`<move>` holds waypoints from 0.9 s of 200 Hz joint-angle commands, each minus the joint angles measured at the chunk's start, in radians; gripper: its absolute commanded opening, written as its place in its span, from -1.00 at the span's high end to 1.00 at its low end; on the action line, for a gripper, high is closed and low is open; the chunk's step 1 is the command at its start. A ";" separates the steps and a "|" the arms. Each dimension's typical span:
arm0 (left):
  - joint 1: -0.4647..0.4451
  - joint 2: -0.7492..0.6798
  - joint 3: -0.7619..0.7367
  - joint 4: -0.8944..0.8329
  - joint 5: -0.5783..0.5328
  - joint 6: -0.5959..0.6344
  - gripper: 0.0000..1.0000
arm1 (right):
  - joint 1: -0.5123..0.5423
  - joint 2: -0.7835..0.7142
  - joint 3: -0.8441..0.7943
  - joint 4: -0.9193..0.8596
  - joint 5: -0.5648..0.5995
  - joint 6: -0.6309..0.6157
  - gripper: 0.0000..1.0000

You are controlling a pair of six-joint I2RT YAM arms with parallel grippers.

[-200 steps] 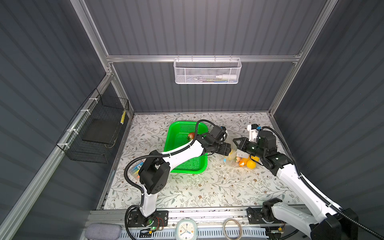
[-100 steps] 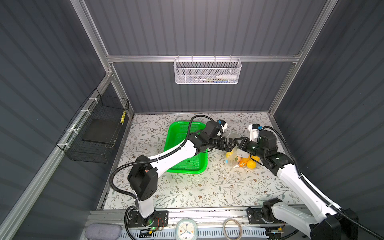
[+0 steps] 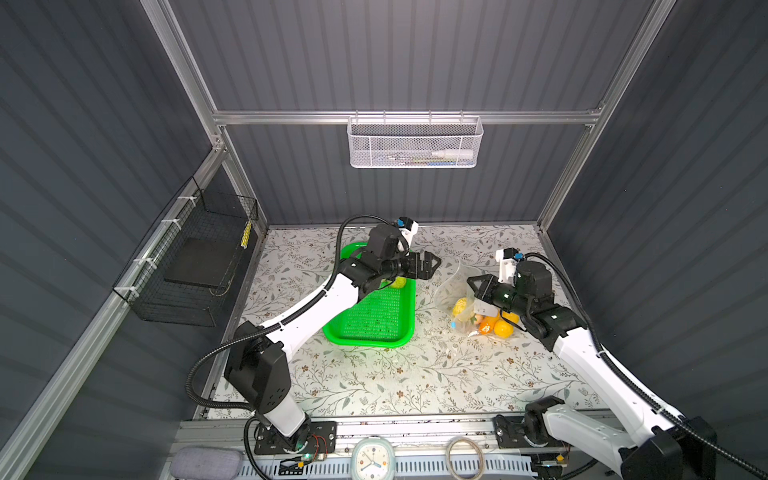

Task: Place the food in the zip-top bag and seal the zipper
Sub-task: 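Withdraw the left gripper back over the basket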

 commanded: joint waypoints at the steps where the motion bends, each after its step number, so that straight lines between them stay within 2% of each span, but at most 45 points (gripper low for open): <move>1: 0.017 -0.044 -0.007 -0.080 -0.080 0.175 -0.99 | 0.003 0.001 0.021 -0.024 0.003 -0.021 1.00; 36: 0.094 -0.017 -0.038 -0.113 -0.103 0.322 -0.92 | 0.003 0.001 0.022 -0.032 0.006 -0.028 1.00; 81: 0.202 0.096 -0.025 -0.157 -0.065 0.375 -0.75 | 0.003 -0.005 0.022 -0.044 0.012 -0.040 1.00; 90: 0.217 0.123 0.016 -0.158 -0.058 0.382 -0.74 | 0.003 -0.006 0.022 -0.048 0.012 -0.042 1.00; 136: 0.251 0.288 0.104 -0.199 -0.030 0.419 -0.63 | 0.002 -0.021 0.020 -0.069 0.021 -0.053 1.00; 180: 0.262 0.367 0.140 -0.171 -0.063 0.417 -0.53 | 0.001 -0.032 0.020 -0.085 0.028 -0.059 1.00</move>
